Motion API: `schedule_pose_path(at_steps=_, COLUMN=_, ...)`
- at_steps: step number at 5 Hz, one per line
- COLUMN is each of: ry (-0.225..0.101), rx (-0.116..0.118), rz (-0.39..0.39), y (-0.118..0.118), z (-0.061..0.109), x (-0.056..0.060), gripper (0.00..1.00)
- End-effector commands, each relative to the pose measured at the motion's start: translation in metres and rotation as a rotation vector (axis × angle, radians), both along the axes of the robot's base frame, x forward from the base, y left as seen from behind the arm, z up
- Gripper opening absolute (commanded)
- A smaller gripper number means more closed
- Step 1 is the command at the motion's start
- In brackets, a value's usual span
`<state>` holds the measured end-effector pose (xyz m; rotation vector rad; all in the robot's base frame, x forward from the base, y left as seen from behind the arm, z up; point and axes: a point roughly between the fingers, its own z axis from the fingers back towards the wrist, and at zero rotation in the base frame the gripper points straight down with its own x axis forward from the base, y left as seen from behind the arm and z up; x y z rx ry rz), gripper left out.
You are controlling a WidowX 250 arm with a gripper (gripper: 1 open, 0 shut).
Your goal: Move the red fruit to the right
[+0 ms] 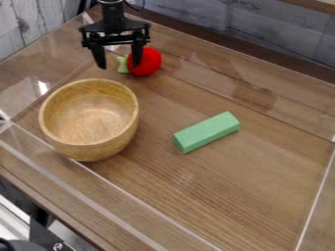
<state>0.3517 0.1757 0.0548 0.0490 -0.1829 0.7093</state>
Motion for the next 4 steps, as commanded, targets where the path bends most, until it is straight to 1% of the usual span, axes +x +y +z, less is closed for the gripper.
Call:
schedule_pose_path(at_steps=1, ry=-0.05, rx=0.033, rz=-0.051, y=-0.001, z=0.01, x=0.01, gripper=0.0)
schedule_pose_path(at_steps=2, ry=-0.049, rx=0.034, rz=-0.089, y=-0.004, z=0.001, x=0.012, gripper=0.0)
schedule_pose_path(at_steps=4, ry=-0.048, rx=0.035, rz=-0.056, y=-0.015, z=0.001, x=0.014, gripper=0.0)
